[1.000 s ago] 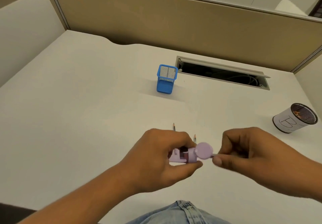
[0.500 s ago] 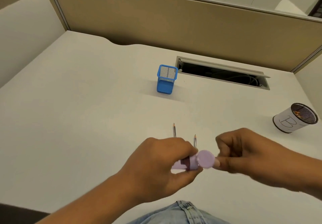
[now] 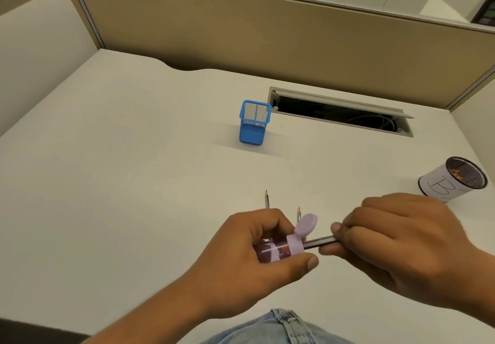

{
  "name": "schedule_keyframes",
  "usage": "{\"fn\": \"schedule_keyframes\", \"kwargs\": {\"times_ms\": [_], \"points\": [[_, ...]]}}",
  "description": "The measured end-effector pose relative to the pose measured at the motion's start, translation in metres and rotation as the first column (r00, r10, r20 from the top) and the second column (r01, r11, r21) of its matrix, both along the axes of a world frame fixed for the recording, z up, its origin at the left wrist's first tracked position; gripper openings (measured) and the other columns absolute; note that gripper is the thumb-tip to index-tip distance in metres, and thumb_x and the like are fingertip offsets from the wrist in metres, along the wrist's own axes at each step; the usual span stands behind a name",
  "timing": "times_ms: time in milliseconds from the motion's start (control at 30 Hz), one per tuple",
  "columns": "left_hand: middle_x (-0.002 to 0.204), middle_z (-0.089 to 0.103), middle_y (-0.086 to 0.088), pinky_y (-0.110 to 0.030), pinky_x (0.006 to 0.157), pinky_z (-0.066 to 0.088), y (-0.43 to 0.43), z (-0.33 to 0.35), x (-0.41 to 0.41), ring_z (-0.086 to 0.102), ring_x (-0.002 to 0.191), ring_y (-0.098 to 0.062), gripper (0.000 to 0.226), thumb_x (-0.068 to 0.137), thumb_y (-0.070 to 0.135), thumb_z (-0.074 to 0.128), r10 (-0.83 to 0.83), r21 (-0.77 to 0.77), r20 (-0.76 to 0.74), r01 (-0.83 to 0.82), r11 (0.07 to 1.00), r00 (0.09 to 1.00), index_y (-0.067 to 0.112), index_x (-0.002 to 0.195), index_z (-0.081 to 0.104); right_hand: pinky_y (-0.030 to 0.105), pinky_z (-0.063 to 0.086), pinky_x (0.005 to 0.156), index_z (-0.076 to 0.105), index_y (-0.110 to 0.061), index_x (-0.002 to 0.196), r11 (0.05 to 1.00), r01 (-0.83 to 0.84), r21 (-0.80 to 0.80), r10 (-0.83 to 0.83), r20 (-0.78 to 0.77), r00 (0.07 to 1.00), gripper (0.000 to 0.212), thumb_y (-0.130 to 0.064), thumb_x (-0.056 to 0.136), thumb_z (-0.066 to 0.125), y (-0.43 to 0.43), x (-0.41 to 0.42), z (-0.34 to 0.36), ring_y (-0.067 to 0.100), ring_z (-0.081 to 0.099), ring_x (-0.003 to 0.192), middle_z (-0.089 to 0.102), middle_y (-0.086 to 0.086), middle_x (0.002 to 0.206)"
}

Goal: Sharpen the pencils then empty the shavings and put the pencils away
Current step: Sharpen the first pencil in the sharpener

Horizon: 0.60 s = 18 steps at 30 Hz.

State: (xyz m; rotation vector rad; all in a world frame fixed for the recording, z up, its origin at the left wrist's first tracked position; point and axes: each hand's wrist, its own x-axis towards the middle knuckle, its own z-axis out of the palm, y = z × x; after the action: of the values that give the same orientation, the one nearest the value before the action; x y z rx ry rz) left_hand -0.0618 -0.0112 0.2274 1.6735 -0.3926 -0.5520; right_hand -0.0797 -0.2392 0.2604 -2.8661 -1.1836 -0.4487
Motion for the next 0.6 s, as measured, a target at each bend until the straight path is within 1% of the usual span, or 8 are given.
{"fn": "schedule_keyframes", "kwargs": {"times_ms": [67,100,133,200,267,300,433,600], "points": [[0.061,0.056,0.016,-0.007,0.051,0.032,0.004,-0.008,0.001,0.047,0.049,-0.002,0.019,0.078,0.032,0.079,-0.016,0.113,0.307,-0.02,0.993,0.951,0.031,0.072,0.061,0.028,0.033,0.036,0.057,-0.023,0.065,0.989,0.138,0.045,-0.122,-0.251,0.96,0.037,-0.047,0.094,0.056,0.008,-0.001,-0.001,0.02,0.039,0.042,0.048,-0.007,0.051],[0.066,0.059,0.015,-0.006,0.052,0.031,0.006,-0.012,0.002,0.045,0.053,-0.004,0.014,0.08,0.034,0.077,-0.073,0.189,0.475,-0.02,0.982,0.877,0.03,0.078,0.064,0.025,0.03,0.038,0.051,-0.024,0.064,0.95,0.296,0.099,-0.213,-0.488,0.846,0.042,-0.055,0.091,0.056,0.012,0.0,0.0,0.014,0.034,0.042,0.043,-0.008,0.048],[0.072,0.062,0.013,-0.008,0.053,0.034,0.008,-0.016,0.005,0.048,0.058,-0.004,0.012,0.082,0.035,0.075,-0.155,0.264,0.597,-0.01,0.964,0.787,0.027,0.085,0.066,0.021,0.027,0.041,0.049,-0.023,0.062,0.865,0.477,0.156,-0.216,-0.743,0.634,0.045,-0.06,0.084,0.06,0.017,0.001,0.001,0.012,0.031,0.043,0.042,-0.009,0.046],[0.081,0.068,0.01,-0.019,0.052,0.045,0.009,-0.026,0.007,0.055,0.063,-0.008,0.015,0.086,0.036,0.071,-0.267,0.337,0.685,0.031,0.941,0.678,0.024,0.094,0.065,0.019,0.024,0.044,0.051,-0.019,0.059,0.692,0.714,0.105,-0.067,-0.976,0.208,0.043,-0.057,0.069,0.069,0.019,0.003,-0.002,0.011,0.027,0.045,0.042,-0.008,0.046],[0.083,0.069,0.01,-0.023,0.053,0.047,0.009,-0.031,0.006,0.057,0.065,-0.01,0.016,0.086,0.036,0.071,-0.284,0.338,0.673,0.057,0.939,0.683,0.025,0.095,0.064,0.019,0.025,0.045,0.056,-0.018,0.062,0.698,0.716,0.013,-0.07,-0.994,0.087,0.041,-0.058,0.064,0.067,0.019,0.001,-0.005,0.012,0.029,0.045,0.045,-0.006,0.048],[0.082,0.068,0.011,-0.02,0.053,0.046,0.008,-0.032,0.006,0.056,0.065,-0.008,0.017,0.085,0.038,0.071,-0.278,0.332,0.645,0.067,0.941,0.712,0.027,0.095,0.064,0.02,0.027,0.047,0.057,-0.018,0.065,0.729,0.685,0.002,-0.116,-0.985,0.127,0.044,-0.061,0.066,0.064,0.018,0.0,-0.007,0.011,0.031,0.046,0.046,-0.007,0.049],[0.073,0.06,0.02,-0.007,0.054,0.03,0.007,-0.036,0.002,0.048,0.06,-0.003,0.019,0.081,0.045,0.073,-0.159,0.286,0.478,0.018,0.958,0.864,0.031,0.091,0.065,0.017,0.035,0.052,0.057,-0.027,0.076,0.832,0.553,0.036,-0.295,-0.816,0.497,0.036,-0.063,0.083,0.057,0.016,-0.006,-0.008,0.008,0.047,0.054,0.059,-0.016,0.064],[0.06,0.057,0.023,-0.005,0.05,0.031,0.009,-0.031,0.004,0.047,0.049,-0.003,0.02,0.075,0.035,0.081,-0.019,0.177,0.28,-0.032,0.984,0.96,0.033,0.075,0.062,0.016,0.033,0.054,0.058,-0.038,0.086,0.898,0.439,-0.016,-0.335,-0.671,0.661,0.019,-0.058,0.087,0.055,0.018,-0.004,-0.002,-0.005,0.053,0.078,0.057,-0.037,0.082]]}}
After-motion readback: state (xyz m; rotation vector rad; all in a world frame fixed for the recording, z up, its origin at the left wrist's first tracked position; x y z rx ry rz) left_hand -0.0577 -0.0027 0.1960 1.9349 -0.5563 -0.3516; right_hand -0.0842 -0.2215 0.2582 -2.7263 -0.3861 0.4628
